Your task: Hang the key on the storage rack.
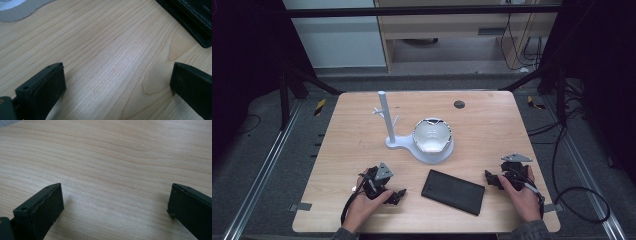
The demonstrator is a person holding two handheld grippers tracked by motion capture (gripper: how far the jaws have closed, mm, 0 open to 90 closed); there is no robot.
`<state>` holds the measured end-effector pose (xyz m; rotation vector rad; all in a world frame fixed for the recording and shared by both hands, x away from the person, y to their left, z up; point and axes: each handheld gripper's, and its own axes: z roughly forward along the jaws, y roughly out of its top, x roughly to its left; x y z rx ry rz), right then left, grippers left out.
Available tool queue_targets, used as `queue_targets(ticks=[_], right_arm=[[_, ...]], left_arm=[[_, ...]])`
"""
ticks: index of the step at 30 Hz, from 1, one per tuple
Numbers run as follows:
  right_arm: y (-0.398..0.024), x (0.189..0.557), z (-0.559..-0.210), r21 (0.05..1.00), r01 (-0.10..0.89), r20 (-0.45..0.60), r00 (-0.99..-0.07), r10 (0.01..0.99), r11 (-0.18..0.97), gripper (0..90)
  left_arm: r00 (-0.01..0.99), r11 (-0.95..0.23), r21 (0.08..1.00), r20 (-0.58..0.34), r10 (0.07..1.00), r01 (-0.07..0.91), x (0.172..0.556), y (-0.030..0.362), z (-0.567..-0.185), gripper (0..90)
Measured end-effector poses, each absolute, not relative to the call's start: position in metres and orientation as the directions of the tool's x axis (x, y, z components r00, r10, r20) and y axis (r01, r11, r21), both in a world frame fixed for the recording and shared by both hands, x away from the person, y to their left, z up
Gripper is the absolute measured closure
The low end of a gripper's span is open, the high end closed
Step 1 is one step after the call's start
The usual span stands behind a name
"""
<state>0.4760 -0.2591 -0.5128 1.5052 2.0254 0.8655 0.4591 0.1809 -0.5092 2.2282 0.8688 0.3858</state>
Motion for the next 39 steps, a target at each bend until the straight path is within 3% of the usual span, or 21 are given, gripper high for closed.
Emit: queue_targets(ticks=[12,26,39], right_arm=[[-0.259,0.474,-0.513,0.723,0.661,0.001,-0.29,0.957,0.2,0.5],[-0.259,0.473,-0.513,0.724,0.66,0.003,-0.293,0.956,0.2,0.4],[-0.259,0.472,-0.513,0.724,0.657,0.002,-0.303,0.953,0.208,0.3]], left_arm=[[0.75,-0.537,0.726,0.045,0.66,0.429,0.451,0.186,-0.495,3.8],[0.649,-0.479,0.746,0.083,0.756,0.463,0.439,0.232,-0.466,5.6],[0.6,-0.573,0.58,0.173,0.781,0.579,0.448,0.267,-0.442,7.2]])
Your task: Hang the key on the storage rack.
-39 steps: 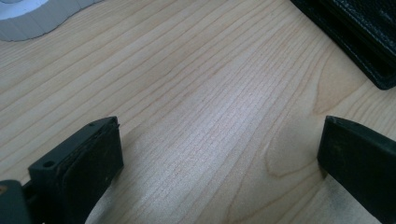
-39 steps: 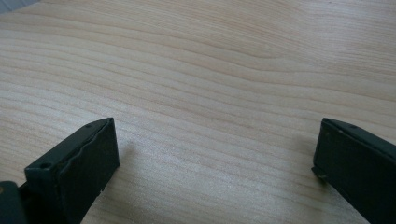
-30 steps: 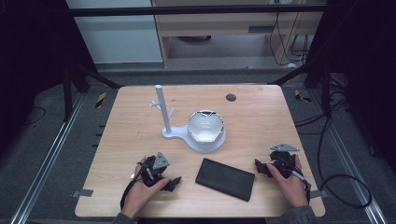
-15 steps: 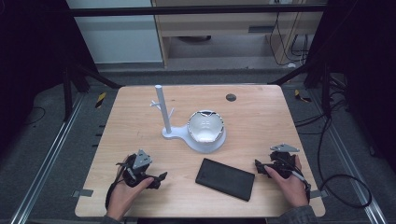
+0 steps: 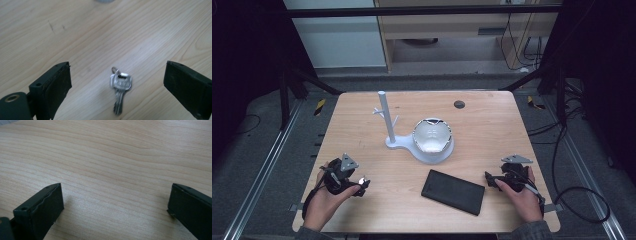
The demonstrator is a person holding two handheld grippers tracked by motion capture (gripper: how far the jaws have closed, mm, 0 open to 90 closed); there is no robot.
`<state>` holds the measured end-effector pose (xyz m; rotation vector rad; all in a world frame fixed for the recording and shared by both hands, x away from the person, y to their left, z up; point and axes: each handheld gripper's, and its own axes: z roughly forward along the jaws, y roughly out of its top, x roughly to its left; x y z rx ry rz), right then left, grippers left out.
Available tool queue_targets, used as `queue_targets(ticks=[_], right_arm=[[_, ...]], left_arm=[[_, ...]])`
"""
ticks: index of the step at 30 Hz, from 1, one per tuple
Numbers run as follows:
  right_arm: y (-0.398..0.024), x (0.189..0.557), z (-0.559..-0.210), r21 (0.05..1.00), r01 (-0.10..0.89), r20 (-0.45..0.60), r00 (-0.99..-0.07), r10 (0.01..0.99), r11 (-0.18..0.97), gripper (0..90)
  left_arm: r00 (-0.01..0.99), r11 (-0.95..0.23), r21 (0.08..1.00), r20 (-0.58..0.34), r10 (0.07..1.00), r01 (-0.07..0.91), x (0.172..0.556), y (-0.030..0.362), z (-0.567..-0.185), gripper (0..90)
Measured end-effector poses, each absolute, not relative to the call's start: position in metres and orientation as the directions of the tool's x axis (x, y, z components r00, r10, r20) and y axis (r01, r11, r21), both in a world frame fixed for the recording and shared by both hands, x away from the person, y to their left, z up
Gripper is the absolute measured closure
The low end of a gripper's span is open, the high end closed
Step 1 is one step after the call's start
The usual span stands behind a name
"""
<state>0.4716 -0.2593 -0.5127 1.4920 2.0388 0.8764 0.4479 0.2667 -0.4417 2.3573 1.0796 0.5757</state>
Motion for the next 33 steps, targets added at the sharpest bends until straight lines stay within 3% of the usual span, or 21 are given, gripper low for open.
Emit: queue_targets(ticks=[8,17,23,33], right_arm=[[-0.259,0.47,-0.513,0.724,0.656,0.001,-0.309,0.951,0.212,0.4],[-0.258,0.468,-0.513,0.724,0.654,0.0,-0.316,0.949,0.218,0.3],[-0.258,0.468,-0.513,0.723,0.655,0.003,-0.318,0.948,0.218,0.3],[-0.259,0.467,-0.513,0.723,0.652,-0.001,-0.326,0.945,0.226,0.4]], left_arm=[[0.582,-0.556,0.524,0.133,0.802,0.646,0.447,0.29,-0.443,6.2],[0.624,-0.606,0.446,0.127,0.771,0.659,0.444,0.288,-0.443,10.3],[0.619,-0.598,0.434,0.109,0.777,0.674,0.445,0.29,-0.442,15.7],[0.643,-0.625,0.41,0.114,0.757,0.664,0.443,0.291,-0.441,15.3]])
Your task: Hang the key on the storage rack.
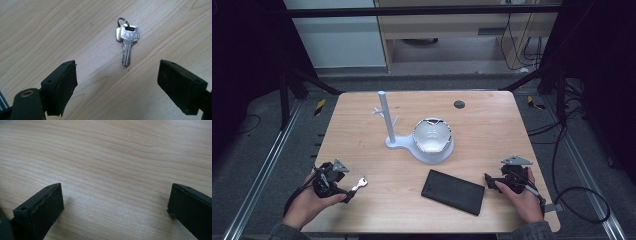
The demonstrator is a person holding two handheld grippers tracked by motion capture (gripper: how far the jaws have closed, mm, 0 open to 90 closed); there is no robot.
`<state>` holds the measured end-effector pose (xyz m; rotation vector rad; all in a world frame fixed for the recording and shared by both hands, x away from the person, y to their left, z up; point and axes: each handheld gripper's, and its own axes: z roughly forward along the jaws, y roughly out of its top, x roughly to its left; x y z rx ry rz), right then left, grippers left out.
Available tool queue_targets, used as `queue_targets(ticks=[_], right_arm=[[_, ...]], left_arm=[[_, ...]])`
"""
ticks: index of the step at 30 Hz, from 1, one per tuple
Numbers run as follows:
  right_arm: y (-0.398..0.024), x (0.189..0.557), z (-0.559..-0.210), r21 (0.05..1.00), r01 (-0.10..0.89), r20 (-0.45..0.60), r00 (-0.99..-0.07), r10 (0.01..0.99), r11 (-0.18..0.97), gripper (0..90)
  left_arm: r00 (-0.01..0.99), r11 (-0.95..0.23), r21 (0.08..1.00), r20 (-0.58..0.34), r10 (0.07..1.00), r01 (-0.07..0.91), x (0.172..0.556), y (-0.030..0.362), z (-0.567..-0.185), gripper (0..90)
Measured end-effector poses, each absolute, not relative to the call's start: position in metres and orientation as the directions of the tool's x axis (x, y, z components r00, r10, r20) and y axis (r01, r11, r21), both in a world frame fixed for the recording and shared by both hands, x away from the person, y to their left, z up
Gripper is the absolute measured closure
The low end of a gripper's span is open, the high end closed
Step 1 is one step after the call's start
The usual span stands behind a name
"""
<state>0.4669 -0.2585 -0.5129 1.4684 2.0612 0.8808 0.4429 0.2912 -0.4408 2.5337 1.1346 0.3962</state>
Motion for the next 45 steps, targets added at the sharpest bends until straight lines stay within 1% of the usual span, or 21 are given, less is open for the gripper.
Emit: queue_targets(ticks=[6,7,10,11,13,18,20,26,33,38,45], right_arm=[[-0.258,0.467,-0.513,0.724,0.652,-0.001,-0.326,0.945,0.226,0.4],[-0.258,0.467,-0.513,0.724,0.652,-0.001,-0.326,0.945,0.226,0.4],[-0.258,0.467,-0.513,0.724,0.652,-0.001,-0.327,0.945,0.227,0.3],[-0.258,0.467,-0.513,0.725,0.65,-0.003,-0.329,0.944,0.228,0.4],[-0.258,0.467,-0.513,0.725,0.649,-0.003,-0.33,0.944,0.229,0.3],[-0.258,0.467,-0.513,0.725,0.649,-0.002,-0.33,0.944,0.229,0.4],[-0.258,0.467,-0.513,0.725,0.649,-0.003,-0.33,0.944,0.229,0.3],[-0.258,0.466,-0.513,0.725,0.65,-0.002,-0.33,0.944,0.229,0.4],[-0.258,0.466,-0.513,0.725,0.649,-0.003,-0.331,0.944,0.23,0.4],[-0.258,0.466,-0.513,0.725,0.649,-0.005,-0.332,0.943,0.232,0.4],[-0.258,0.466,-0.513,0.722,0.652,0.0,-0.335,0.942,0.231,0.4]], left_arm=[[0.648,-0.628,0.396,0.101,0.755,0.67,0.445,0.291,-0.441,15.6],[0.648,-0.628,0.396,0.101,0.755,0.67,0.445,0.291,-0.441,17.9],[0.651,-0.632,0.384,0.098,0.753,0.673,0.446,0.29,-0.439,19.5],[0.652,-0.632,0.382,0.096,0.752,0.674,0.447,0.29,-0.439,22.5],[0.65,-0.632,0.377,0.097,0.754,0.677,0.448,0.29,-0.438,24.9],[0.666,-0.647,0.367,0.091,0.74,0.668,0.45,0.287,-0.437,34.7],[0.673,-0.654,0.358,0.09,0.734,0.666,0.452,0.286,-0.438,36.5],[0.703,-0.686,0.331,0.086,0.706,0.648,0.46,0.275,-0.444,45.5],[0.711,-0.694,0.303,0.073,0.7,0.653,0.471,0.27,-0.457,52.3],[0.712,-0.692,0.306,0.062,0.699,0.654,0.474,0.271,-0.459,58.4],[0.721,-0.701,0.294,0.055,0.691,0.65,0.476,0.27,-0.463,62.8]])
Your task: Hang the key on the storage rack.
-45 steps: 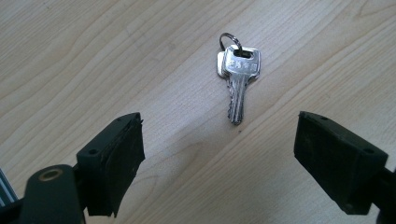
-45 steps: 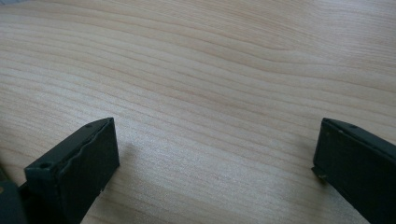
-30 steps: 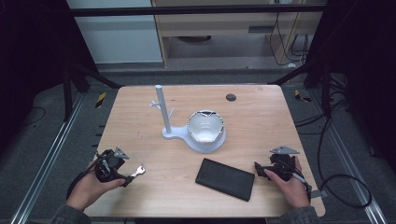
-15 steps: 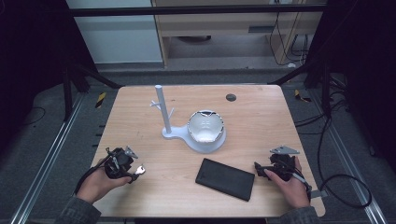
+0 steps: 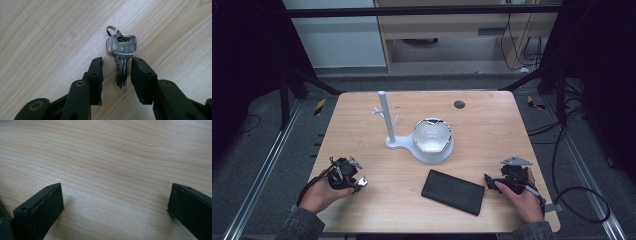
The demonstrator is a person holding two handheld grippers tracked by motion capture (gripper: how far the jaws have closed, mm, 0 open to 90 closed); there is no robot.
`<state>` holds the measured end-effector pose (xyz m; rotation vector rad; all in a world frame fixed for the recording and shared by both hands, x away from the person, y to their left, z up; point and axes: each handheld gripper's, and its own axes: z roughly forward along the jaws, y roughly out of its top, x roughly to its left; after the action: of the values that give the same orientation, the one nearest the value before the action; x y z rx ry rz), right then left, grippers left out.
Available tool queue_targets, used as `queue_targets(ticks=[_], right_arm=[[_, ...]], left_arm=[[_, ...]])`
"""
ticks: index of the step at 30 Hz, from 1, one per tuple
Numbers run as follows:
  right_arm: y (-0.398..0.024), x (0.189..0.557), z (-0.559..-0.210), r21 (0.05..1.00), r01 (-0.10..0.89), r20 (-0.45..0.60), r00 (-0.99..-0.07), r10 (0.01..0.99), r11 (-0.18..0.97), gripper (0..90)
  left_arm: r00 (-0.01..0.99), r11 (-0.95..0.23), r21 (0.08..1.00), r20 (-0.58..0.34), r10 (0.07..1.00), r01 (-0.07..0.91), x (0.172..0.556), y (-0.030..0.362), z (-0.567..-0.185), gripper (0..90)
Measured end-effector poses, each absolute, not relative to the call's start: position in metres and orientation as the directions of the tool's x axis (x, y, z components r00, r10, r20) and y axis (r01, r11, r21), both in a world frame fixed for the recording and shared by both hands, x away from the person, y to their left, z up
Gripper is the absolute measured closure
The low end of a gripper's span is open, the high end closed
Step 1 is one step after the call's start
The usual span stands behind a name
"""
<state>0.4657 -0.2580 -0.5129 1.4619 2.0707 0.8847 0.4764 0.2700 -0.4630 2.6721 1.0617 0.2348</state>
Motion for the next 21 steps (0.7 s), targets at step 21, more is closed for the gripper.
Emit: queue_targets(ticks=[21], right_arm=[[-0.258,0.4652,-0.5127,0.723,0.651,0.004,-0.341,0.94,0.233,0.4]], left_arm=[[0.746,-0.727,0.273,0.051,0.665,0.63,0.4735,0.2686,-0.462,80.1]])
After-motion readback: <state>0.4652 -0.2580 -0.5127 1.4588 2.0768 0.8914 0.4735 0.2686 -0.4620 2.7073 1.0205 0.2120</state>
